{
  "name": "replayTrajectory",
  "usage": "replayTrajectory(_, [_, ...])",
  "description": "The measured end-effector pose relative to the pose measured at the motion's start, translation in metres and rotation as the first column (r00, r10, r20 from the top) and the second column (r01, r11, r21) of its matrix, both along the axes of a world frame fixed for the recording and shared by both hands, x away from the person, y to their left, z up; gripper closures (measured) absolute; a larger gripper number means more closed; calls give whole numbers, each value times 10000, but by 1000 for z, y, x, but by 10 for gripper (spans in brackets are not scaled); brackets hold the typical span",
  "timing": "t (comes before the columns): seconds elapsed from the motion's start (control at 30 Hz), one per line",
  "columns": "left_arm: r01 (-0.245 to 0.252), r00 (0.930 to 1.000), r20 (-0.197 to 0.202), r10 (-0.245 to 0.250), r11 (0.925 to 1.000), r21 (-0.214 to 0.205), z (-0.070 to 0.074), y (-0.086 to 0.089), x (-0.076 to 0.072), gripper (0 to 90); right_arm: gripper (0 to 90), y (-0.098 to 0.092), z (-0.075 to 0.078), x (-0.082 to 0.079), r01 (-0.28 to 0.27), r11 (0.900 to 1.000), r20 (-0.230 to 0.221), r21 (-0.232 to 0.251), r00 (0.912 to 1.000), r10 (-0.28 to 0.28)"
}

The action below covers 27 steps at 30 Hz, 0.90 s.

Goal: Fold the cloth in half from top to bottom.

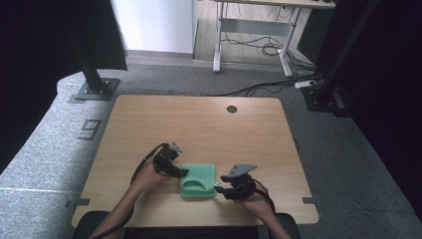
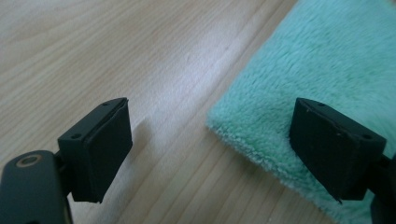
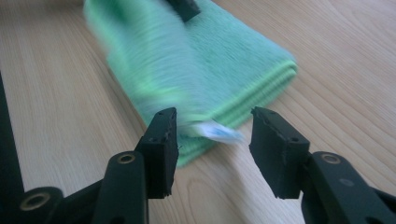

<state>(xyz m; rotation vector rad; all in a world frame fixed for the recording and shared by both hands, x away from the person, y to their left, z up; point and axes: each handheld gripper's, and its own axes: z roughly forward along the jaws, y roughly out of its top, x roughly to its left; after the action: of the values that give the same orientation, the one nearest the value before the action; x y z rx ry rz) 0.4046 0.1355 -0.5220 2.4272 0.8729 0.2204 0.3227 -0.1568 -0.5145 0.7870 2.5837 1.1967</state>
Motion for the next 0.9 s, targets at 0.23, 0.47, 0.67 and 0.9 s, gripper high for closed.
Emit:
replayTrajectory(0.23, [71, 9985, 539, -31, 9972, -750, 16, 0, -18, 135, 455, -6, 5, 4, 551, 9982, 22, 251, 9985, -551])
replayTrajectory(0.47, [417, 9977, 552, -384, 9974, -589, 10, 6, -44, 124, 412, 22, 0, 10, 312, 9991, -31, 276, 9995, -312])
replayTrajectory(0.67, [370, 9985, 414, -347, 9978, -545, -5, 16, -62, 123, 377, 33, -16, 11, 324, 9990, -266, -294, 9991, -331])
replayTrajectory(0.9, [109, 9985, 539, -100, 9998, -160, -13, 16, -63, 119, 364, 26, -24, 9, 608, 9961, -344, -633, 9974, -631])
